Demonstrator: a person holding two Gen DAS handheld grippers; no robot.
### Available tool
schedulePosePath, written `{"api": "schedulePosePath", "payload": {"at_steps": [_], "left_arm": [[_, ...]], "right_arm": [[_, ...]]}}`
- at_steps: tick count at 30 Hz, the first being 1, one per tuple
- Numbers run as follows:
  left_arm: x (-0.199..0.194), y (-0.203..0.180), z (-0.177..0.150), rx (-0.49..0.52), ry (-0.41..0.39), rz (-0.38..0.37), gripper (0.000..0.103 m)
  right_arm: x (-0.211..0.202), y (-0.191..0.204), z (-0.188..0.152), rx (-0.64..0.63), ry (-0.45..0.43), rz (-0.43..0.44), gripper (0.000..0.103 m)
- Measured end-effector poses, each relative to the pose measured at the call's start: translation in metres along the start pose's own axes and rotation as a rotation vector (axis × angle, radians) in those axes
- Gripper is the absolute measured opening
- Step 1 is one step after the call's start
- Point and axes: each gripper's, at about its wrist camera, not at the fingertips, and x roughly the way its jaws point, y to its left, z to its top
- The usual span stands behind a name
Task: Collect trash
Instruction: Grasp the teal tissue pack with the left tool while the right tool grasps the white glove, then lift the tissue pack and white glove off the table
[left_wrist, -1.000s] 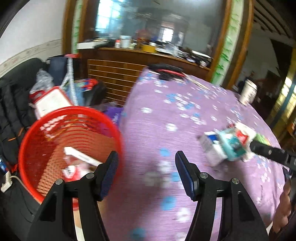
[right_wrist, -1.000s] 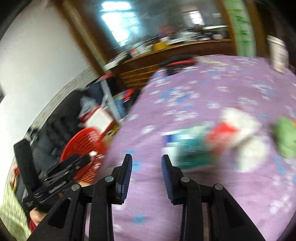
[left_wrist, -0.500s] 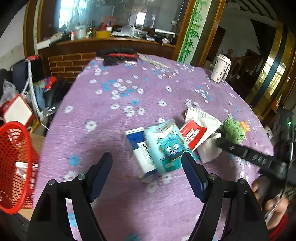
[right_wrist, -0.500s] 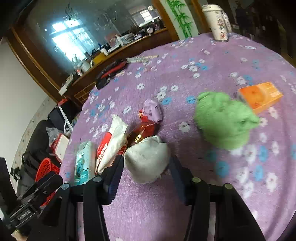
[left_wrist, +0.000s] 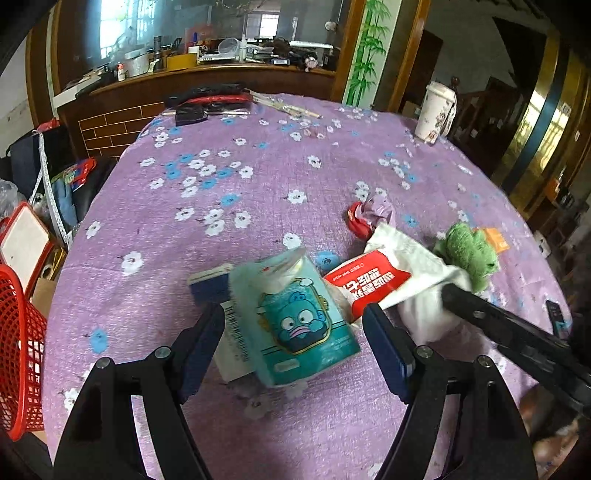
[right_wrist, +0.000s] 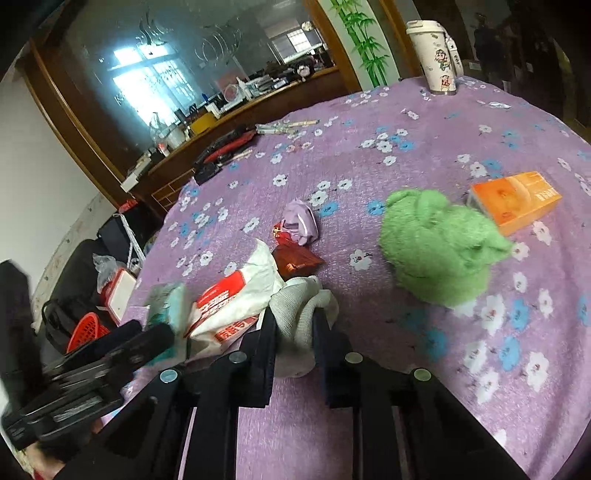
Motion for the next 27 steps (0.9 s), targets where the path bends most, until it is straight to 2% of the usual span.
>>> {"api": "schedulePosePath", "payload": {"at_steps": [6, 9, 11, 14, 17, 27], "left_arm": [[0.009, -0.015, 0.000, 0.026, -0.021, 0.029, 0.075], [0.008, -0.021, 0.000, 0.042, -0.044, 0.028, 0.058], [0.005, -0.026, -0.002, 0.062, -0.057, 0.024, 0.042], [0.002, -0.031, -0.006, 0.080, -0.059, 0.020, 0.036], [-0.004, -0.033, -0.012, 0.092, -0.065, -0.002, 0.032], [-0.043, -0.029, -0.028, 0.087, -0.123, -0.060, 0.032]], "right_arm": [[-0.025, -0.002, -0.003, -0.003, -0.035, 0.028, 0.020], [-0.032, -0.005, -0.006, 0.004, -0.041, 0.040, 0.020], [-0.037, -0.006, -0.007, 0.005, -0.046, 0.043, 0.020], [-0.042, -0.006, -0.009, 0.005, -0.055, 0.041, 0.020], [-0.048, -0.008, -0.011, 0.009, -0.064, 0.041, 0.020], [-0.068, 0.001, -0.016, -0.009, -0.091, 0.041, 0.020]]}}
